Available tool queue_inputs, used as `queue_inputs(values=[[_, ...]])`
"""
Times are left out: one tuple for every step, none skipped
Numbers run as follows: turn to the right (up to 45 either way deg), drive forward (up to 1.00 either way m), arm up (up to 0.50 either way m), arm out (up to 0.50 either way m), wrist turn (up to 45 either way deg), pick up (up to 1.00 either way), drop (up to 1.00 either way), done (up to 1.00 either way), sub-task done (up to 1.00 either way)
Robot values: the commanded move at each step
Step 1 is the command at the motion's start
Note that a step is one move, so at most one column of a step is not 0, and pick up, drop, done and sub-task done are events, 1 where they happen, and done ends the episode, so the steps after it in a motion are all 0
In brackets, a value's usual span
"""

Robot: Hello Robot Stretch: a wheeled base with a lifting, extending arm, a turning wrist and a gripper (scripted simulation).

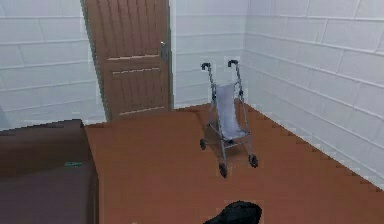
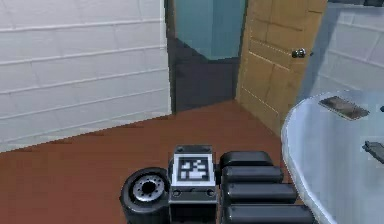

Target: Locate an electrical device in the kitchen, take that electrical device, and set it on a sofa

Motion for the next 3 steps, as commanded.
queue_inputs(values=[[-18.0, 0.00, 0.00, 0.00, 0.0, 0.00, 0.00, 0.00, 0.00], [0.0, 0.90, 0.00, 0.00, 0.0, 0.00, 0.00, 0.00, 0.00], [45.0, 0.00, 0.00, 0.00, 0.0, 0.00, 0.00, 0.00, 0.00]])
